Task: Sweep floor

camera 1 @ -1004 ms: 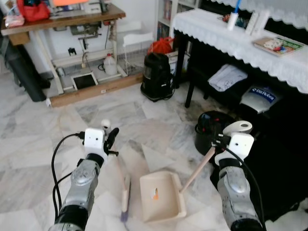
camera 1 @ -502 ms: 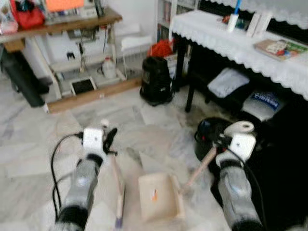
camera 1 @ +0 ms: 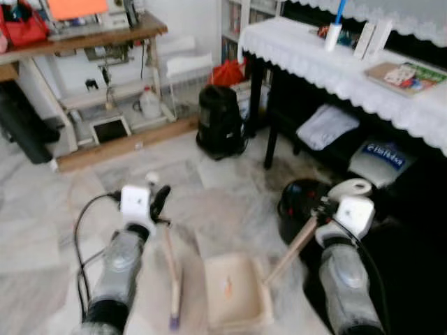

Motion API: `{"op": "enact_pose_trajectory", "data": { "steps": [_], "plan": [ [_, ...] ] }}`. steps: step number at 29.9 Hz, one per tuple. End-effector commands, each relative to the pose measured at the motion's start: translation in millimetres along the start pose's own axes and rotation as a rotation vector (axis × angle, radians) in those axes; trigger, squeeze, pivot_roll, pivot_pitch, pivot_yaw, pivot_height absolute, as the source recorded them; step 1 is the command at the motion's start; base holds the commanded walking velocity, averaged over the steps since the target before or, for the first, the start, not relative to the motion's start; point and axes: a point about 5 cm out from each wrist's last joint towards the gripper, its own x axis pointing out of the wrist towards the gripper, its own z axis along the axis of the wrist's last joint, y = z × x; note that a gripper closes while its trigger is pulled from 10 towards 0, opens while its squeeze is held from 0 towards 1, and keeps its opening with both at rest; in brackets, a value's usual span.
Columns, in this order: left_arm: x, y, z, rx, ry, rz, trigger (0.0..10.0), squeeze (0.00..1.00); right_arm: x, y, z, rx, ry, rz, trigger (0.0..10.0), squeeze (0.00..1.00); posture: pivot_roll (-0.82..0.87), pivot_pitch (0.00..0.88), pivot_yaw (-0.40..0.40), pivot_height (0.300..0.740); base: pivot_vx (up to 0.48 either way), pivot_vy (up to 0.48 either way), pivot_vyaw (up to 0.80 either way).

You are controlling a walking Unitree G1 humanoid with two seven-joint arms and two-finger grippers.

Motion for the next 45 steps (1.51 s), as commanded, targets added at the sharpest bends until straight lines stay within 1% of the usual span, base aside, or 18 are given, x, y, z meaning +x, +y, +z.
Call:
{"op": "enact_pose_trajectory", "data": {
  "steps": [1, 6, 8, 10, 13, 19, 26, 28, 29, 31, 32, 33, 34, 35, 39, 40, 43, 45],
  "plan": [
    [0.1, 10.4, 8, 0.011, -0.034, 0.024, 10.0, 0.0, 3.8, 5.4, 9, 0.005, -0.043, 0.012, 10.0, 0.0, -0.03, 0.0, -0.014, 0.74, 0.0, 0.0, 0.0],
    [-2.8, 12.4, 8, 0.021, -0.026, 0.017, 10.0, 0.0, 2.4, -0.8, 6, -0.014, -0.036, -0.003, 10.0, 0.0, -0.03, 0.0, -0.008, 0.74, 0.0, 0.0, 0.0],
    [-4.1, 13.5, 10, 0.026, -0.028, 0.011, 10.0, 0.0, 2.1, -2.3, 6, -0.038, -0.037, 0.002, 10.0, 0.0, -0.02, 0.0, -0.001, 0.74, 0.0, 0.0, 0.0],
    [-5.8, 14.8, 10, 0.029, -0.028, 0.007, 10.0, 0.0, 1.5, -2.5, 5, -0.038, -0.034, 0.002, 10.0, 0.0, -0.02, 0.0, 0.005, 0.74, 0.0, 0.0, 0.0],
    [-16.7, 21.5, 7, 0.052, -0.002, -0.007, 10.0, 0.0, -2.6, -6.5, -4, -0.052, -0.006, -0.016, 10.0, 0.0, -0.01, 0.0, 0.027, 0.74, 0.0, 0.0, 0.0],
    [-21.4, 29.2, 9, 0.069, 0.009, -0.013, 10.0, 0.0, -6.4, -10.7, -13, -0.072, 0.021, -0.035, 10.0, 0.0, -0.01, 0.0, 0.048, 0.74, 0.0, 0.0, 0.0],
    [-26.2, 27.2, 14, 0.083, 0.025, -0.06, 10.0, 0.0, -8.4, -13.4, -19, -0.096, 0.035, -0.039, 10.0, 0.0, 0.0, 0.0, 0.08, 0.74, 0.0, 0.0, 0.0],
    [-31.0, 28.3, 15, 0.086, 0.037, -0.072, 10.0, 0.0, -8.7, -15.2, -20, -0.117, 0.03, -0.04, 10.0, 0.0, 0.0, 0.0, 0.091, 0.74, 0.0, 0.0, 0.0],
    [-35.7, 29.9, 15, 0.095, 0.05, -0.081, 10.0, 0.0, -10.2, -18.5, -22, -0.155, 0.033, -0.044, 10.0, 0.0, 0.01, 0.0, 0.095, 0.74, 0.0, 0.0, 0.0],
    [-38.6, 32.7, 15, 0.102, 0.055, -0.081, 10.0, 0.0, -11.2, -22.5, -21, -0.185, 0.025, -0.056, 10.0, 0.0, 0.02, 0.0, 0.094, 0.74, 0.0, 0.0, 0.0],
    [-39.1, 34.5, 16, 0.103, 0.058, -0.077, 10.0, 0.0, -11.0, -24.8, -20, -0.192, 0.017, -0.066, 10.0, 0.0, 0.02, 0.0, 0.095, 0.74, 0.0, 0.0, 0.0],
    [-39.7, 37.5, 18, 0.105, 0.06, -0.069, 10.0, 0.0, -10.2, -31.2, -17, -0.206, 0.001, -0.1, 10.0, 0.0, 0.02, 0.0, 0.092, 0.74, 0.0, 0.0, 0.0],
    [-39.7, 37.5, 18, 0.105, 0.06, -0.069, 10.0, 0.0, -10.2, -31.2, -17, -0.206, 0.001, -0.1, 10.0, 0.0, 0.02, 0.0, 0.092, 0.74, 0.0, 0.0, 0.0],
    [-39.4, 38.6, 20, 0.108, 0.059, -0.066, 10.0, 0.0, -9.3, -34.5, -16, -0.216, -0.009, -0.115, 10.0, 0.0, 0.02, 0.0, 0.091, 0.74, 0.0, 0.0, 0.0],
    [-37.1, 38.7, 24, 0.116, 0.055, -0.068, 10.0, 0.0, -7.8, -34.8, -17, -0.246, -0.003, -0.103, 10.0, 0.0, 0.02, 0.0, 0.089, 0.74, 0.0, 0.0, 0.0],
    [-36.5, 39.1, 25, 0.121, 0.054, -0.069, 10.0, 0.0, -8.2, -34.4, -19, -0.259, 0.002, -0.096, 10.0, 0.0, 0.02, 0.0, 0.089, 0.74, 0.0, 0.0, 0.0],
    [-33.0, 52.0, 34, 0.138, 0.045, -0.043, 10.0, 0.0, -17.7, -36.1, -32, -0.274, 0.055, -0.092, 10.0, 0.0, 0.03, 0.0, 0.088, 0.74, 0.0, 0.0, 0.0],
    [-32.4, 55.4, 36, 0.145, 0.046, -0.039, 10.0, 0.0, -22.2, -36.1, -39, -0.283, 0.078, -0.087, 10.0, 0.0, 0.03, 0.0, 0.089, 0.74, 0.0, 0.0, 0.0]
  ]
}}
